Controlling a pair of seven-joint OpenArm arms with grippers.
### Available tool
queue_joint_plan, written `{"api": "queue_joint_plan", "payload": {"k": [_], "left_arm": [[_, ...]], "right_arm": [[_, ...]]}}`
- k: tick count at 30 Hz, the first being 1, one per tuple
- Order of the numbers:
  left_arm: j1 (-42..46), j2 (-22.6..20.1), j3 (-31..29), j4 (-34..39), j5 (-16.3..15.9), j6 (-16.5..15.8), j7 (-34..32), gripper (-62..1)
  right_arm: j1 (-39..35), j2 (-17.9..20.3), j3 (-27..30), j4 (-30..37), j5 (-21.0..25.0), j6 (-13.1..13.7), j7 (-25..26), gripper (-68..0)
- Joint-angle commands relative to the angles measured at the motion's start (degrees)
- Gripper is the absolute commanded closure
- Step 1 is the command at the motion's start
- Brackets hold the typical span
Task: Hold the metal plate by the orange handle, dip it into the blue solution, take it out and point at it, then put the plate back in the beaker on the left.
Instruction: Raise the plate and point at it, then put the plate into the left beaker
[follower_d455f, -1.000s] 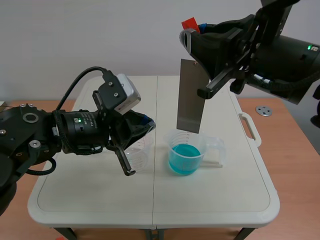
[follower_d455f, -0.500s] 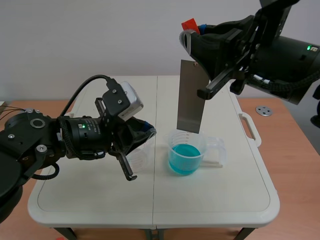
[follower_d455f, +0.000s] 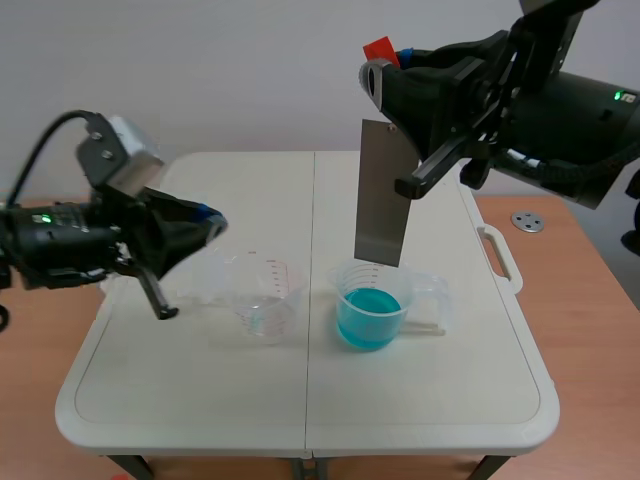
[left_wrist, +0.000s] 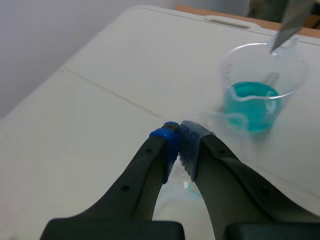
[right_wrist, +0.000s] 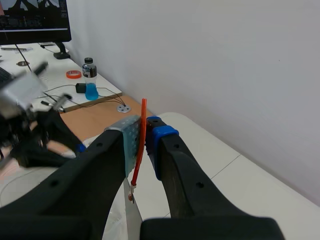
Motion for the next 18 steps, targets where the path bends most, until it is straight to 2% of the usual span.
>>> {"api": "queue_joint_plan", "payload": {"k": [1,6,8,10,11,14,18], "left_arm": [[2.1,-4.3,-3.1,1.9,-3.5,-0.1,-1.4,-1.5],[12.3,-15.4,-13.2,2.0,-11.7,-0.1,-3.8,-1.5],[18.2,-18.5,-18.3,2.0,-13.3,-0.1,-3.8,-1.5],[24.6,-20.5,-23.5,2.0,-13.3,-0.1,-3.7,-1.5],[27.8,-21.1,-26.1,1.9,-13.3,0.7,-3.7,-1.5],[37.3,-21.7,-33.2,1.2,-12.9,6.0,-3.7,-1.5],[48.3,-21.5,-37.9,-1.0,-12.2,12.0,-3.7,-1.5]], "right_arm": [[1.6,0.3,0.8,1.6,0.8,0.6,0.5,-1.1],[2.3,0.3,0.8,1.6,0.8,0.6,0.4,-1.1],[2.8,0.3,0.7,1.6,0.8,0.6,0.5,-1.1],[3.6,0.3,0.6,1.6,0.8,0.6,0.2,-1.1],[3.9,0.3,0.5,1.6,0.8,0.6,0.2,-1.1],[5.1,0.3,-0.2,1.6,0.8,0.6,-0.1,-1.1],[6.8,0.2,-1.7,1.6,0.8,0.6,-0.6,-1.1]]}}
